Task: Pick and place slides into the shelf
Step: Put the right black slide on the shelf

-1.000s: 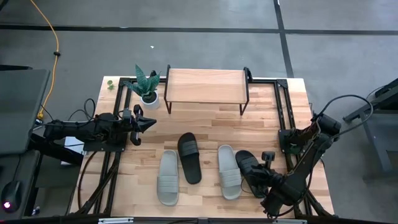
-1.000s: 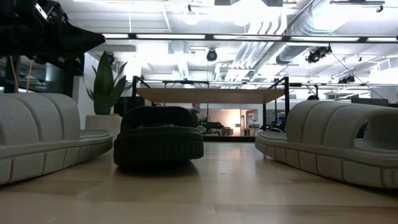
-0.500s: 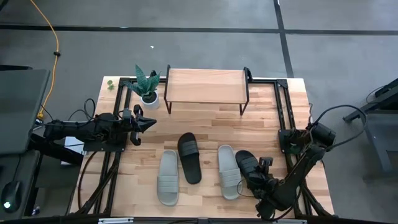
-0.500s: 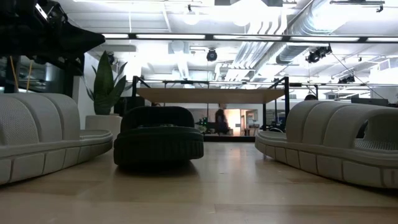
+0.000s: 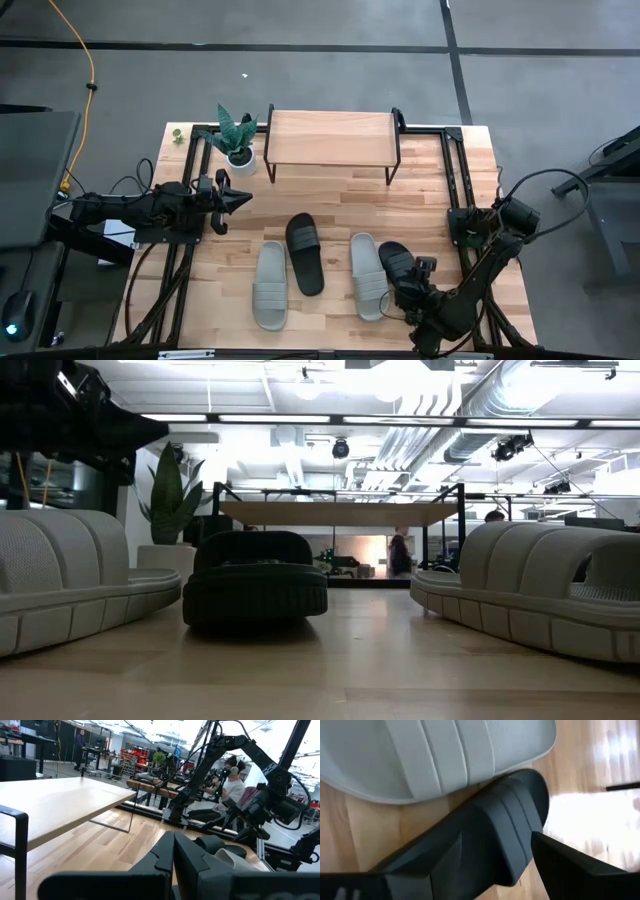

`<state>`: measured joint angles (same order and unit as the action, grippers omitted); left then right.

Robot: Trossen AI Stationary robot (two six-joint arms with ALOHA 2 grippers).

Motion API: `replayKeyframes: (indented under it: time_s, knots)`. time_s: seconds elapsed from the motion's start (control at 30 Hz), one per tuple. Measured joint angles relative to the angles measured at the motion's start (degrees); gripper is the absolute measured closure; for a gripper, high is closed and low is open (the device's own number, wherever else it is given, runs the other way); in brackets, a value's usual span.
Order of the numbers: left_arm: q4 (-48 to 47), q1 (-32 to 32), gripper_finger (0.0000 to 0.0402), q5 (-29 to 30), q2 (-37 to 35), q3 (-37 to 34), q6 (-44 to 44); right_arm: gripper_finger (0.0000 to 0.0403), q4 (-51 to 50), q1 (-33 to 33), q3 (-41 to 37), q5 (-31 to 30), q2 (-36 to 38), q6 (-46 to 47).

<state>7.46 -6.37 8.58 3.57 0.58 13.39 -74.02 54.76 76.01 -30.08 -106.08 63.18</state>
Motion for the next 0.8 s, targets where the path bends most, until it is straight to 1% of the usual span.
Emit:
replayKeyframes:
  time_s: [0.2, 0.4, 0.63, 0.8]
  knots:
    - [0.00, 0.00, 0.0401, 0.00, 0.00, 0.00, 0.00, 0.0171, -0.53, -0.13, 0.00, -1.15, -1.71, -0.17]
    - [0.00, 0.00, 0.0401, 0.00, 0.00, 0.00, 0.00, 0.0171, -2.89, -0.11, 0.00, -3.56, -4.23, 1.22]
    - [0.00, 0.00, 0.0401, 0.00, 0.00, 0.00, 0.00, 0.0171, -3.67, -0.11, 0.00, -3.98, -6.87, 1.39]
    - [0.00, 0.00, 0.0401, 0.00, 0.00, 0.00, 0.00, 0.0171, -6.51, -0.11, 0.00, -5.48, -8.51, 4.98]
